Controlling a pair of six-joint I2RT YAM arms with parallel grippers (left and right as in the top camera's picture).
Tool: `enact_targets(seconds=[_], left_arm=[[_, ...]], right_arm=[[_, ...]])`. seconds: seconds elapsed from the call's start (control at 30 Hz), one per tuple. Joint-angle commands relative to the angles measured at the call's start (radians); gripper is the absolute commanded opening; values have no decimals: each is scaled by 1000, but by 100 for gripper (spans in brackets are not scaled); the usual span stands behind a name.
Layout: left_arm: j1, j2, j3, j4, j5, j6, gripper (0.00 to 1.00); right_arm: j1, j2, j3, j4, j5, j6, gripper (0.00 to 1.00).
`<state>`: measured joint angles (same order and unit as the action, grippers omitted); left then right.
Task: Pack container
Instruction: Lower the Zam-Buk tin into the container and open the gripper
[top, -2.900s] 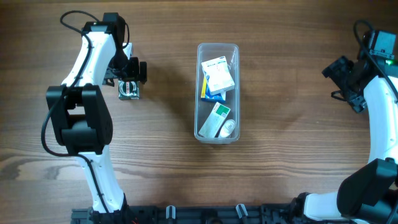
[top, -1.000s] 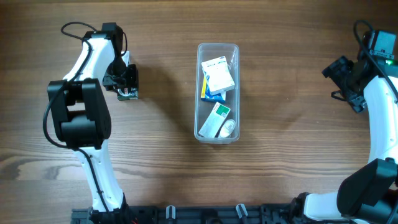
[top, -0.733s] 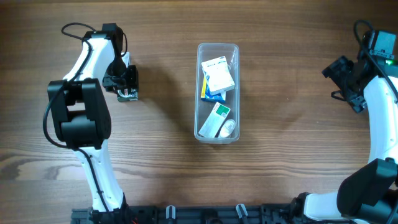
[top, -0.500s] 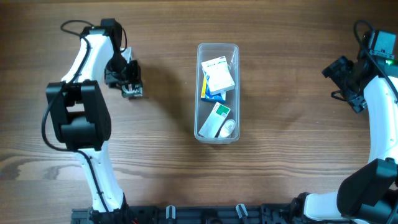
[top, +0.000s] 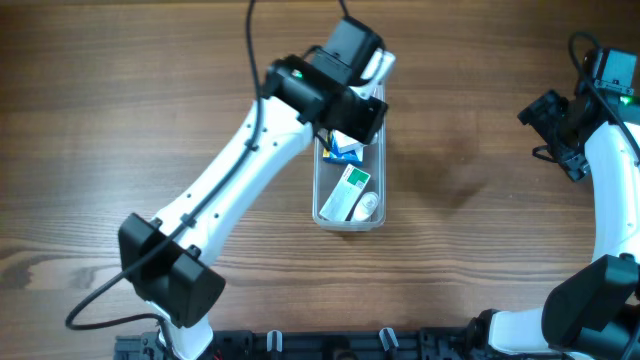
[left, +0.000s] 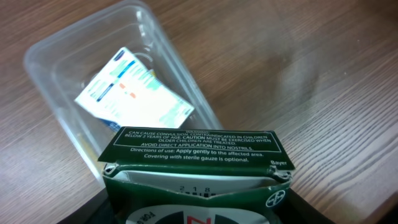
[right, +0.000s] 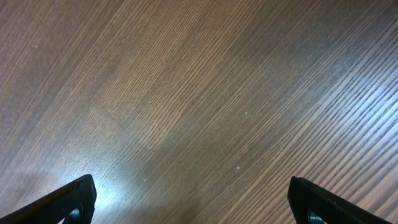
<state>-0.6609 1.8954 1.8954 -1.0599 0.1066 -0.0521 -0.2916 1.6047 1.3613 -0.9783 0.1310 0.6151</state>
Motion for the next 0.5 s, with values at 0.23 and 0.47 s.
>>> enact_targets(seconds=[0.23,0.47], left_arm=[[-15,107,7,-5,-56,-166,53],[-18,109,-16,-160,26,-193,54]], right_arm=[[-2,8,-2,3,-9,-7,100],[-2,8,-2,3,-9,-7,100]])
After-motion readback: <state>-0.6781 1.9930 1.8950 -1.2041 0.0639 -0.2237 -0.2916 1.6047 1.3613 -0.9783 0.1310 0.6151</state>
